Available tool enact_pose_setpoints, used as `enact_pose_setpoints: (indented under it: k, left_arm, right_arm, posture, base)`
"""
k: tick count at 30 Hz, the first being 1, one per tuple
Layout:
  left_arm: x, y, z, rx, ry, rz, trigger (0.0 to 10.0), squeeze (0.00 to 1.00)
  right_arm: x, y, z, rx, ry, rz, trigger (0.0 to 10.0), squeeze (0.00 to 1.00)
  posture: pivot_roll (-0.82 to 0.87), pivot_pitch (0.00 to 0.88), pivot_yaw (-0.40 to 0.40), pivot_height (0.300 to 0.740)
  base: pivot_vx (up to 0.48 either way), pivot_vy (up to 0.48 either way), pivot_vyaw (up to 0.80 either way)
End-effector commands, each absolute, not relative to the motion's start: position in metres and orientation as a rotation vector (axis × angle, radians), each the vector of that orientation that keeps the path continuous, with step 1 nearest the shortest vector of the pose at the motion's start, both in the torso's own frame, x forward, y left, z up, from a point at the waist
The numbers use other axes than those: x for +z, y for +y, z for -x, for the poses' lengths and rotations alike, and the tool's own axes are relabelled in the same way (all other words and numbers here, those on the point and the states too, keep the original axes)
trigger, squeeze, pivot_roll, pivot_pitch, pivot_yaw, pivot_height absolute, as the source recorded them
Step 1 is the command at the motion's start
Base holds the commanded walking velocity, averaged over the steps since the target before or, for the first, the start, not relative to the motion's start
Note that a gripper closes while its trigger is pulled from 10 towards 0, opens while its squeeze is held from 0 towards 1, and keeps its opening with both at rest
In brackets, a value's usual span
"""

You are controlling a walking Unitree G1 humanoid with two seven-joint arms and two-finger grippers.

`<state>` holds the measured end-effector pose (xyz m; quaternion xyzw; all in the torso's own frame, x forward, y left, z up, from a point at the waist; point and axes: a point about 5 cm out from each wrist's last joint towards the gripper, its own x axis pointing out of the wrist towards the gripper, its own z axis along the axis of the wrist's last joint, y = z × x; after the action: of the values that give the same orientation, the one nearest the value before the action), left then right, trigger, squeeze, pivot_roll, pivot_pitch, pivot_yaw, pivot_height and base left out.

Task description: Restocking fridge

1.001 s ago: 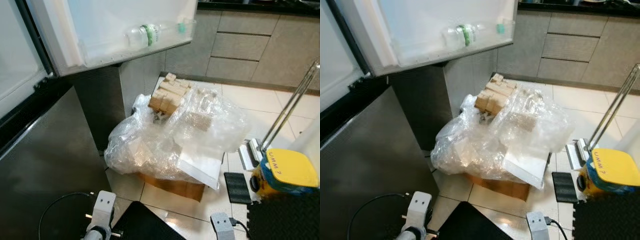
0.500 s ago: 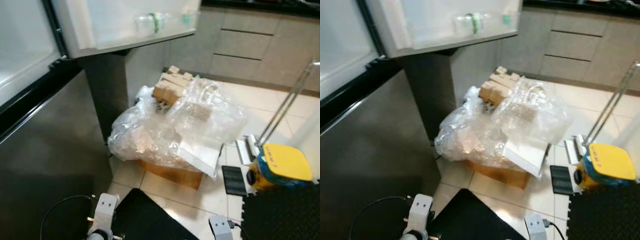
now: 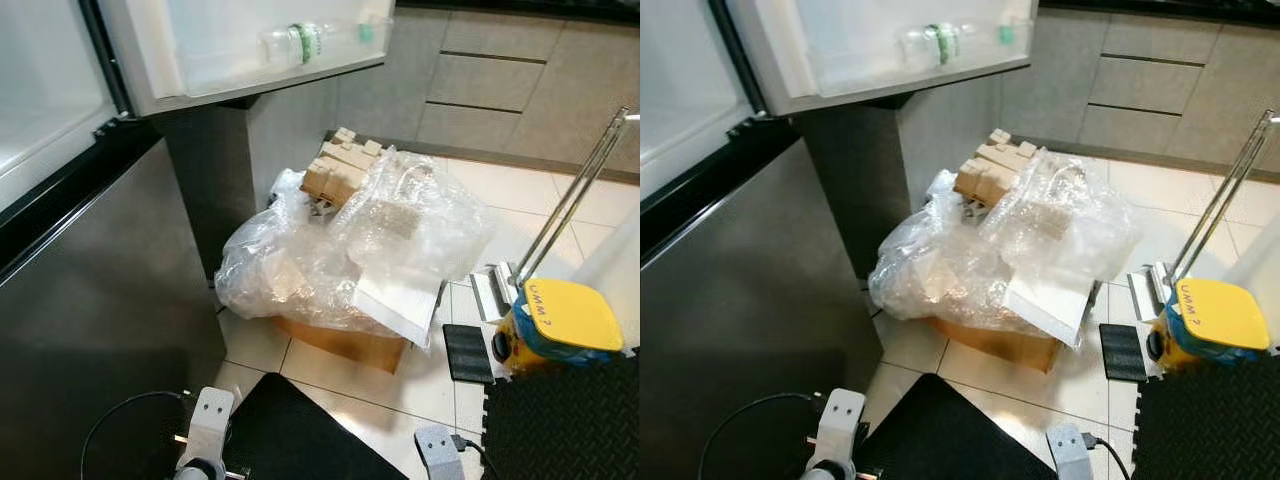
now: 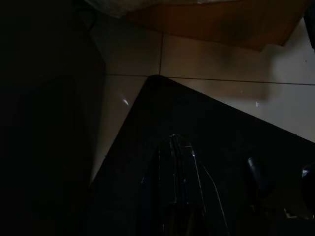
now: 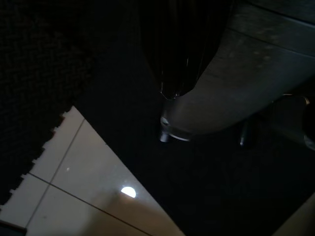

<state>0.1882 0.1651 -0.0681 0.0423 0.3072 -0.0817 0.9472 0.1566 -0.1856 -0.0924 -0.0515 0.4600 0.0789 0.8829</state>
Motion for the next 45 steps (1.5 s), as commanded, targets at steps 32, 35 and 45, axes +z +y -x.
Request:
enact_pose_setpoints:
  k: [32, 35, 45]
  left_arm:
    - [-0.065, 0.191, -0.188, -0.088, 0.617, -0.118, 10.0, 0.00]
    - [-0.065, 0.192, -0.190, -0.080, 0.621, -0.117, 10.0, 0.00]
    - [-0.063, 0.187, -0.197, -0.090, 0.611, -0.103, 10.0, 0.00]
  right_arm:
    - [-0.083, -0.165, -0.177, 0.198, 0.841, 0.076, 10.0, 0.00]
    - [-0.083, -0.167, -0.176, 0.194, 0.841, 0.077, 10.0, 0.00]
    - [-0.083, -0.170, -0.176, 0.186, 0.841, 0.085, 10.0, 0.00]
  posture:
    - [-0.07, 0.065, 0.025, 0.740]
    - [-0.07, 0.068, 0.024, 0.740]
    - [-0.07, 0.072, 0.017, 0.740]
  base:
    - [0.000, 0.000, 0.00]
    - [0.000, 0.000, 0.00]
    - [0.255, 0.000, 0.00]
